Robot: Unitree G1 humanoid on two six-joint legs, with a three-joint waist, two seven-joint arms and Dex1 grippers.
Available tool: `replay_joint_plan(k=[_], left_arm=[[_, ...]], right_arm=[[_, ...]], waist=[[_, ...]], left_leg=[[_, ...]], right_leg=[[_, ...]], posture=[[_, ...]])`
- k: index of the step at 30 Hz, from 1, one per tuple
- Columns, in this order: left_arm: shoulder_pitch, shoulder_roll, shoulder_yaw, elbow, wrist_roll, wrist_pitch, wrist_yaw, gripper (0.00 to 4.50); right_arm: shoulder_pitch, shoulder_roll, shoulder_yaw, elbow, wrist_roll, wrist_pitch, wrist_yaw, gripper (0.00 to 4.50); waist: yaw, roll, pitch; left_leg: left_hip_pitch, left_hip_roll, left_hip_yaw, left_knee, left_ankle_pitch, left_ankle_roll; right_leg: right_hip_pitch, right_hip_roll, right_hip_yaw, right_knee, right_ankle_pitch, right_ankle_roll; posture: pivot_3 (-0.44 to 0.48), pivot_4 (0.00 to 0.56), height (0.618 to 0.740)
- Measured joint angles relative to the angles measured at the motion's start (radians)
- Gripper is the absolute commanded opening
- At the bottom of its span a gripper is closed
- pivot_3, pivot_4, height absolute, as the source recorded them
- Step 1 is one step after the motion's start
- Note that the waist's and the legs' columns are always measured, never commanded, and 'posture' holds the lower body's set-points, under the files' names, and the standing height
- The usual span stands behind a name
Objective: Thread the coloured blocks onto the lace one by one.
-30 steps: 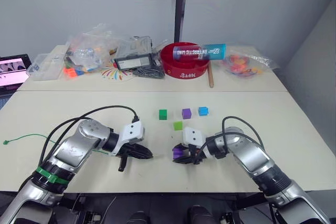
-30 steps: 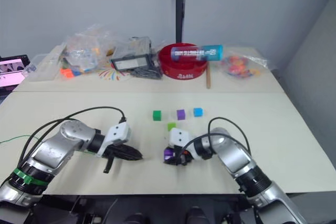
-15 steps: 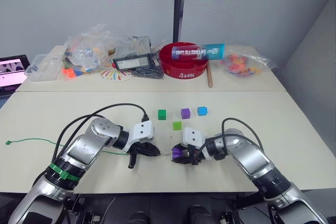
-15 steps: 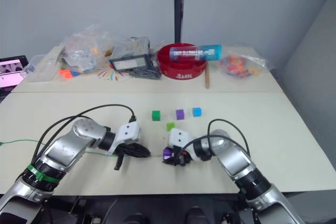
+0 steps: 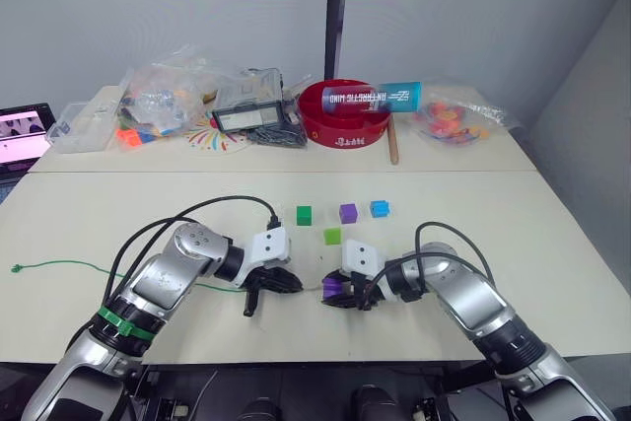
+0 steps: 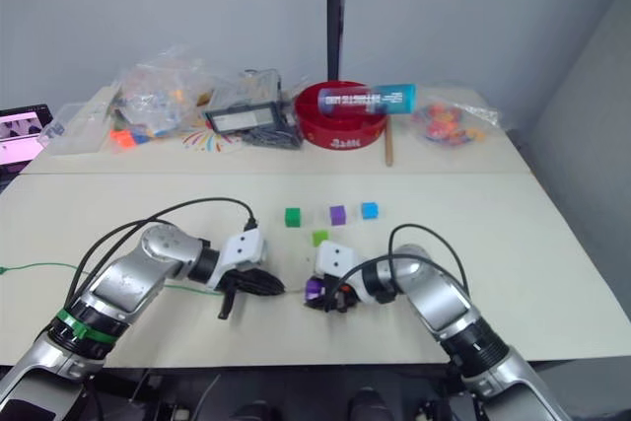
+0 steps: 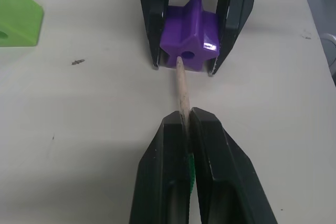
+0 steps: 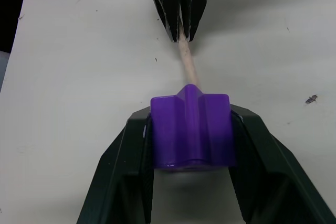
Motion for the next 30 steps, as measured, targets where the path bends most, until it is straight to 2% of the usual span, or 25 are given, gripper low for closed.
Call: replay_joint_plan(k=[30], left_arm=[[-0.057, -0.037, -0.042, -0.003, 0.064, 0.049, -0.017, 0.00]], right_arm=[[0.001, 0.002, 0.004, -0.035, -0.022, 0.037, -0.010, 1.39]], waist=[[0.010, 0.000, 0.000]], left_leg=[[0.001, 0.000, 0.000, 0.000, 0.000, 0.000]], right_leg=[[0.002, 0.000, 0.000, 0.000, 0.000, 0.000]], posture=[[0.000, 0.150, 0.731]])
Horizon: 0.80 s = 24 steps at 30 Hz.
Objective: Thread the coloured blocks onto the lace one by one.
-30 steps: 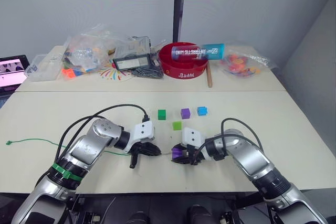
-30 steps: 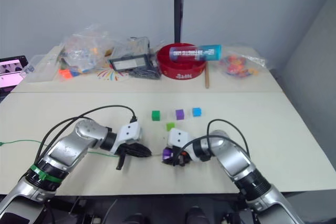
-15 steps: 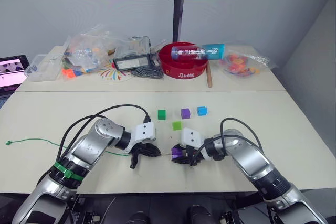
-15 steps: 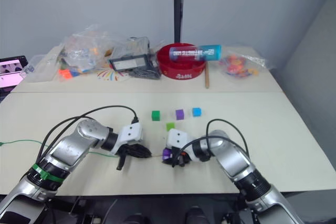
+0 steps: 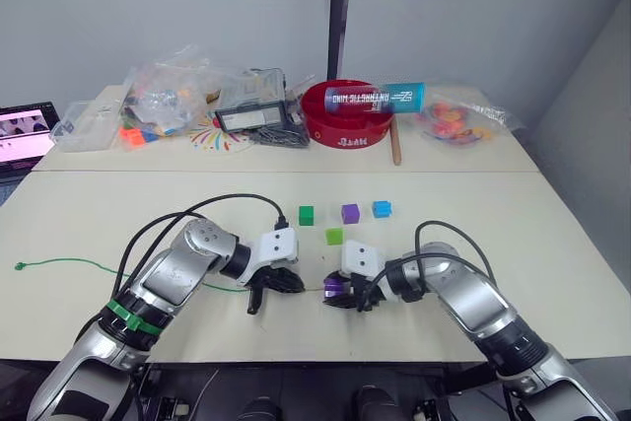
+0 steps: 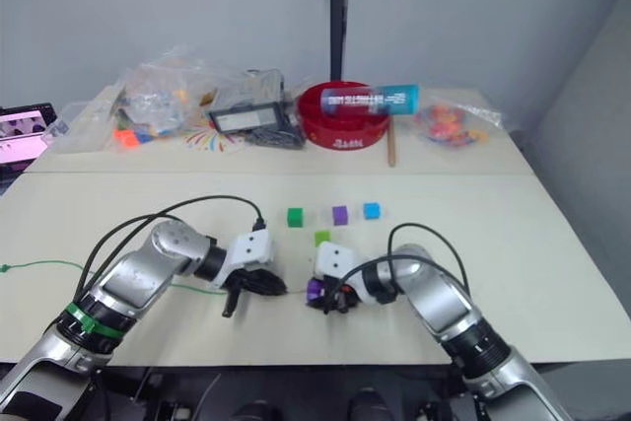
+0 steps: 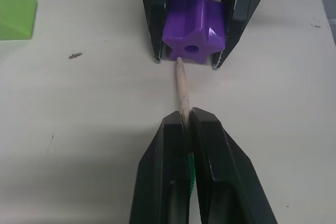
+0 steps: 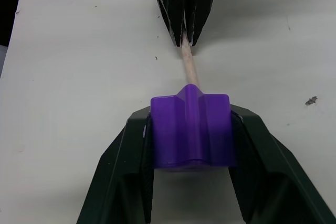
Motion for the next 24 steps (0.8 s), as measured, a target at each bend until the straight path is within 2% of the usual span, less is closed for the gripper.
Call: replay_joint_plan(k=[20, 24], left_arm=[[-0.003, 0.009, 0.005, -0.032, 0.000, 0.033, -0.029, 0.00], [-0.010, -0.020, -0.004, -0.041, -0.004, 0.035, -0.019, 0.00]], right_arm=[[0.000, 0.002, 0.000, -0.007, -0.001, 0.020, -0.005, 1.39], [0.005, 0.024, 0.011, -0.010, -0.001, 0.019, -0.008, 1.39]], waist=[[0.001, 0.000, 0.000], [-0.003, 0.000, 0.000]], left_leg=[[0.000, 0.000, 0.000, 0.000, 0.000, 0.000], [-0.001, 0.000, 0.000, 0.000, 0.000, 0.000]], right_leg=[[0.000, 0.000, 0.000, 0.000, 0.000, 0.000], [-0.002, 0.000, 0.000, 0.000, 0.000, 0.000]], posture=[[0.000, 0.150, 0.731], [0.000, 0.150, 0.731]])
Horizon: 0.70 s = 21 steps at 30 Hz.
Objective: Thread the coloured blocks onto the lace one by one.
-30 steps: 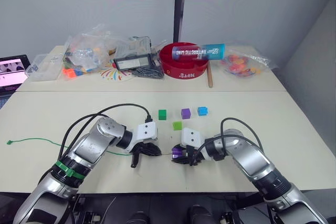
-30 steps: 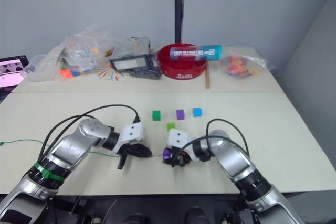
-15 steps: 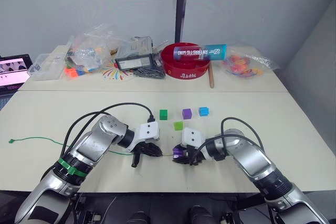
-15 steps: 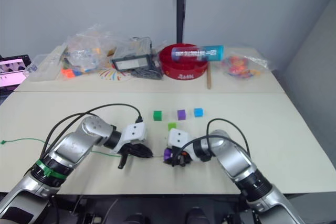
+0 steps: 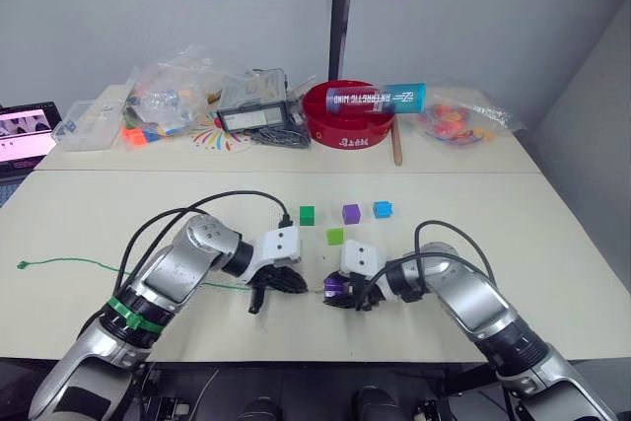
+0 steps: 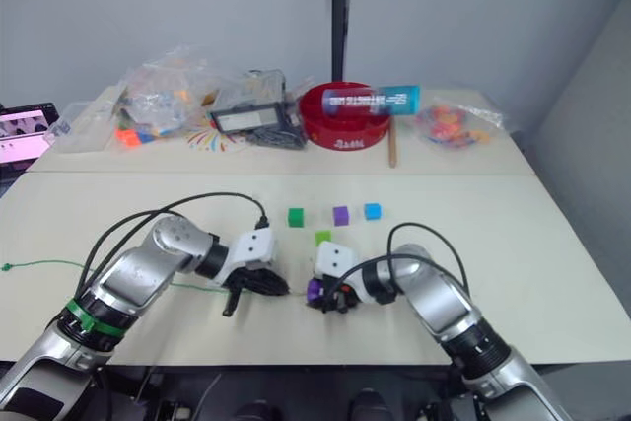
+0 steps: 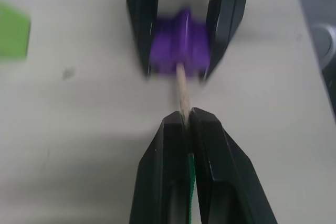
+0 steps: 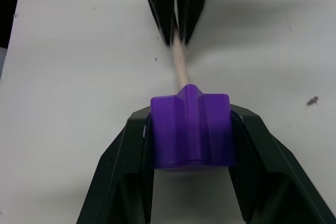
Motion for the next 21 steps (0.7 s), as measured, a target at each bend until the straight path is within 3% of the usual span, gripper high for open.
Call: replay_joint_plan(k=[14, 18, 19, 21], left_arm=[[0.000, -0.028, -0.003, 0.004, 0.003, 0.003, 0.009, 0.00], [0.010, -0.058, 0.000, 0.061, 0.006, -0.070, 0.014, 0.00], [0.014, -0.064, 0.000, 0.074, 0.007, -0.083, 0.020, 0.75], [0.016, -0.070, 0.004, 0.094, 0.014, -0.105, 0.038, 1.36]], right_arm=[[0.000, 0.002, 0.003, -0.003, -0.002, 0.000, -0.003, 1.39], [0.000, 0.000, 0.001, -0.002, -0.002, 0.004, -0.002, 1.39], [0.000, 0.000, 0.000, -0.001, -0.004, 0.005, -0.002, 1.39], [0.001, 0.004, 0.000, -0.001, -0.005, 0.006, -0.006, 1.39]], waist=[[0.002, 0.000, 0.000], [0.010, 0.000, -0.001], [0.011, 0.000, -0.001], [0.010, 0.000, -0.001]], left_leg=[[-0.001, 0.000, -0.001, 0.000, 0.000, 0.000], [0.003, -0.001, 0.000, 0.000, 0.000, 0.000], [0.004, -0.001, 0.000, 0.000, 0.000, 0.000], [0.005, -0.001, 0.000, 0.000, 0.000, 0.000]], right_leg=[[0.000, 0.000, 0.000, 0.000, 0.000, 0.000], [0.004, -0.001, 0.000, -0.001, 0.000, 0.000], [0.006, -0.001, 0.000, -0.001, 0.000, 0.000], [0.007, -0.001, 0.000, -0.002, 0.000, 0.000]], posture=[[0.000, 0.150, 0.731], [0.000, 0.150, 0.731], [0.000, 0.150, 0.731], [0.000, 0.150, 0.731]])
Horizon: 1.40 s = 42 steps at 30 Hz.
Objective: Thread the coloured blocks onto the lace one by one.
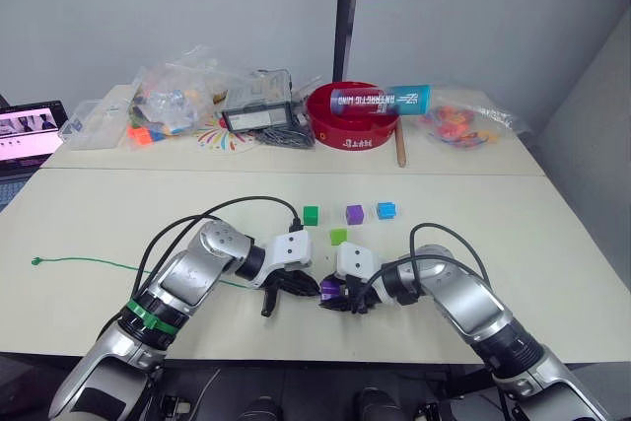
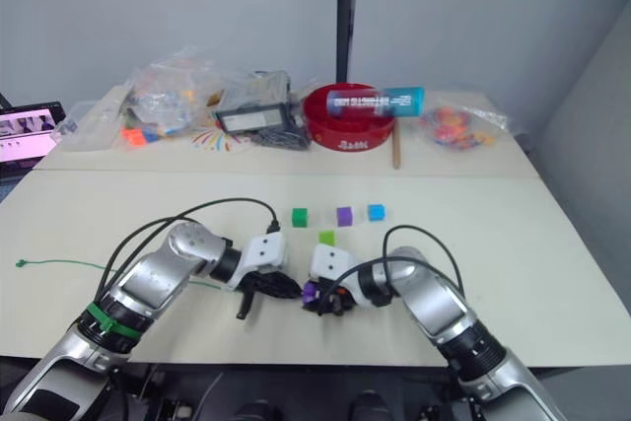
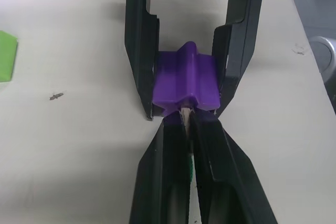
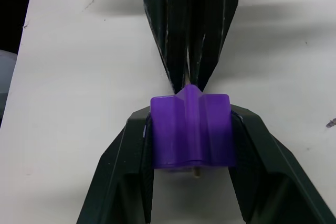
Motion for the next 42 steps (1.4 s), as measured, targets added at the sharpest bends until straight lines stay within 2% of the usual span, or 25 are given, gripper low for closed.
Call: replay_joint_plan(k=[5, 8, 14, 24, 27, 33, 34, 42], left_arm=[[0.002, 0.013, 0.044, 0.015, -0.013, -0.013, 0.002, 2.92], [0.005, 0.035, 0.074, -0.009, -0.060, -0.045, -0.044, 2.92], [0.081, 0.138, 0.099, 0.006, -0.091, -0.057, -0.106, 2.92], [0.098, 0.099, 0.130, 0.204, -0.066, -0.307, -0.069, 2.92], [0.099, 0.099, 0.131, 0.216, -0.065, -0.328, -0.078, 2.18], [0.114, 0.079, 0.141, 0.219, -0.083, -0.331, -0.096, 0.18], [0.115, 0.075, 0.141, 0.219, -0.084, -0.331, -0.099, 0.04], [0.119, 0.042, 0.139, 0.200, -0.092, -0.302, -0.114, 0.04]], right_arm=[[0.003, 0.004, 0.002, -0.002, 0.000, 0.001, -0.004, 1.39], [0.003, 0.008, 0.005, -0.002, -0.001, 0.004, -0.011, 1.39], [0.002, 0.015, 0.014, -0.002, -0.001, 0.002, -0.022, 1.39], [0.002, 0.014, 0.016, -0.003, 0.000, 0.002, -0.029, 1.39], [0.001, 0.014, 0.016, -0.003, 0.001, 0.002, -0.029, 1.39], [0.001, 0.012, 0.015, -0.003, 0.001, 0.003, -0.030, 1.39], [0.001, 0.013, 0.015, -0.004, 0.001, 0.003, -0.030, 1.39], [0.001, 0.011, 0.015, -0.007, 0.001, 0.004, -0.034, 1.39]], waist=[[-0.006, 0.000, 0.000], [-0.010, 0.000, 0.000], [-0.023, 0.000, 0.000], [-0.021, 0.000, 0.000], [-0.021, 0.000, 0.000], [-0.021, 0.000, 0.000], [-0.021, 0.000, 0.000], [-0.021, 0.000, 0.000]], left_leg=[[0.000, 0.000, 0.000, 0.000, 0.000, 0.000], [0.000, 0.001, 0.000, 0.000, 0.000, 0.000], [0.000, 0.001, 0.000, -0.001, 0.000, 0.000], [0.000, 0.001, 0.000, -0.001, 0.000, 0.000], [0.000, 0.001, 0.000, -0.001, 0.000, 0.000], [0.000, 0.001, 0.000, -0.001, 0.000, 0.000], [0.000, 0.001, 0.000, -0.001, 0.000, 0.000], [0.000, 0.001, 0.000, -0.001, 0.000, 0.000]], right_leg=[[-0.002, 0.000, 0.000, 0.001, 0.000, 0.000], [-0.002, 0.000, 0.000, 0.001, 0.000, 0.000], [-0.003, 0.001, 0.000, 0.002, 0.000, -0.001], [-0.003, 0.001, 0.000, 0.002, 0.000, -0.001], [-0.003, 0.001, 0.000, 0.002, 0.000, -0.001], [-0.003, 0.001, 0.000, 0.002, 0.000, -0.001], [-0.003, 0.001, 0.000, 0.002, 0.000, -0.001], [-0.003, 0.001, 0.000, 0.002, 0.000, -0.001]], posture=[[0.000, 0.150, 0.731], [0.000, 0.150, 0.731], [0.000, 0.150, 0.731], [0.000, 0.150, 0.731], [0.000, 0.150, 0.731], [0.000, 0.150, 0.731], [0.000, 0.150, 0.731], [0.000, 0.150, 0.731]])
